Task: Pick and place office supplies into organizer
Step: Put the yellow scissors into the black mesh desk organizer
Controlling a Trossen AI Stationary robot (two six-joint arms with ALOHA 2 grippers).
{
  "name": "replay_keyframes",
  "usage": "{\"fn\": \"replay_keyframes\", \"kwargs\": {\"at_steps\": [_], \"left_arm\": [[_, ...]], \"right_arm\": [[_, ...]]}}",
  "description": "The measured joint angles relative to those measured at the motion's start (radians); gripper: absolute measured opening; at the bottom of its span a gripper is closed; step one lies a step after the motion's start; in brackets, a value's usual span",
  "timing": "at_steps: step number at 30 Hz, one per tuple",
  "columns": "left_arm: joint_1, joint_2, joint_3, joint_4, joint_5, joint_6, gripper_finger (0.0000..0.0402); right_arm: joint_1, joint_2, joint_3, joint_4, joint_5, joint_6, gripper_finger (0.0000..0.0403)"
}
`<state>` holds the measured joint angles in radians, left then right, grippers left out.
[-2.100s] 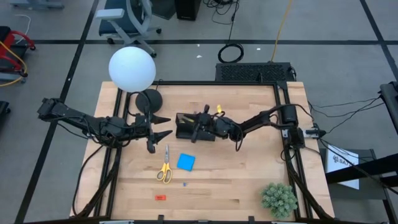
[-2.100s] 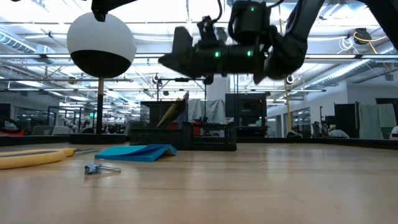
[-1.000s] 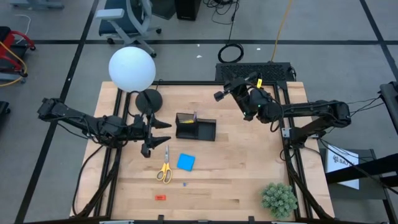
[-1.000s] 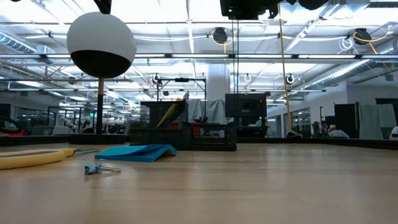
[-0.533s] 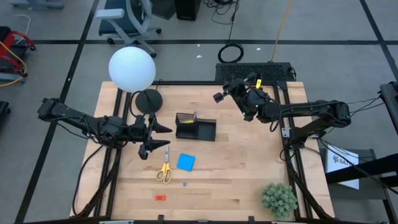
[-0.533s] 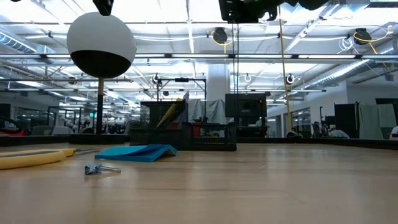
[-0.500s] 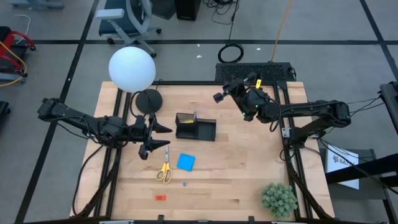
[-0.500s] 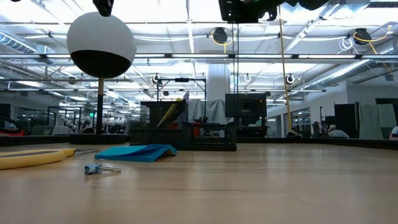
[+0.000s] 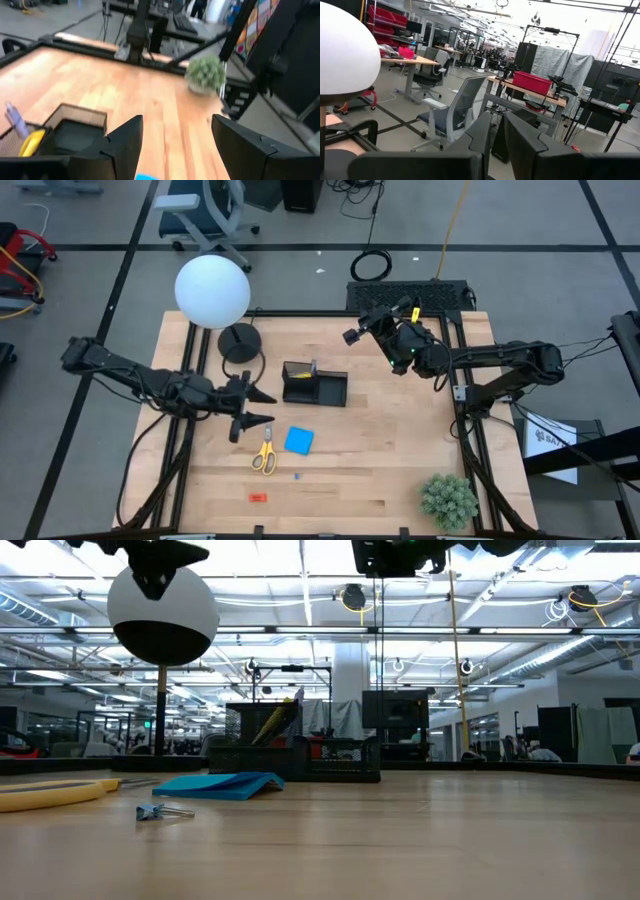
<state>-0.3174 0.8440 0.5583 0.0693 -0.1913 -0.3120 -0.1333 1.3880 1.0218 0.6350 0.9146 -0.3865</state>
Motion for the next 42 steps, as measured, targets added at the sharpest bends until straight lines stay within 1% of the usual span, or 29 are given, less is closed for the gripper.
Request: {"fn": "replay_keyframes", "kwargs": {"at_steps": [4,10,17,19,21,26,28,31,34,39,42], "left_arm": [[-0.027,0.0,0.0,-0.04,0.001,0.035,0.0244],[-0.065,0.03,0.0,-0.169,0.0,0.053,0.0244],[-0.105,0.121,0.001,-0.258,-0.001,0.028,0.0244],[-0.109,0.156,0.005,-0.306,0.0,0.022,0.0244],[-0.111,0.208,0.045,-0.399,-0.003,0.021,0.0244],[-0.111,0.378,0.222,-0.661,-0.023,0.03,0.0244],[-0.111,0.436,0.283,-0.684,-0.023,0.047,0.0244],[-0.114,0.505,0.344,-0.699,-0.014,0.05,0.0244],[-0.125,0.572,0.394,-0.73,-0.011,-0.026,0.0244],[-0.16,0.666,0.468,-0.812,-0.018,-0.237,0.0244],[-0.191,0.7,0.5,-0.826,-0.018,-0.351,0.0244]], "right_arm": [[0.0,0.0,0.0,0.0,0.0,0.0,0.0048],[0.0,0.0,0.0,0.0,0.0,0.0,0.0048],[0.0,0.0,0.0,-0.001,-0.001,0.0,0.0048],[0.0,0.0,0.0,0.0,-0.001,0.0,0.0047],[0.0,0.0,0.0,0.0,-0.001,0.0,0.0047],[0.0,0.0,0.0,0.0,-0.001,0.0,0.0047],[0.0,0.0,0.0,0.0,-0.001,0.0,0.0048],[0.0,0.0,0.0,0.0,-0.001,0.0,0.0047],[0.0,0.0,0.0,0.0,-0.001,0.0,0.0048],[0.0,0.0,0.0,0.0,-0.001,0.0,0.0048],[0.0,0.0,0.0,0.0,-0.001,0.0,0.0047]]}}
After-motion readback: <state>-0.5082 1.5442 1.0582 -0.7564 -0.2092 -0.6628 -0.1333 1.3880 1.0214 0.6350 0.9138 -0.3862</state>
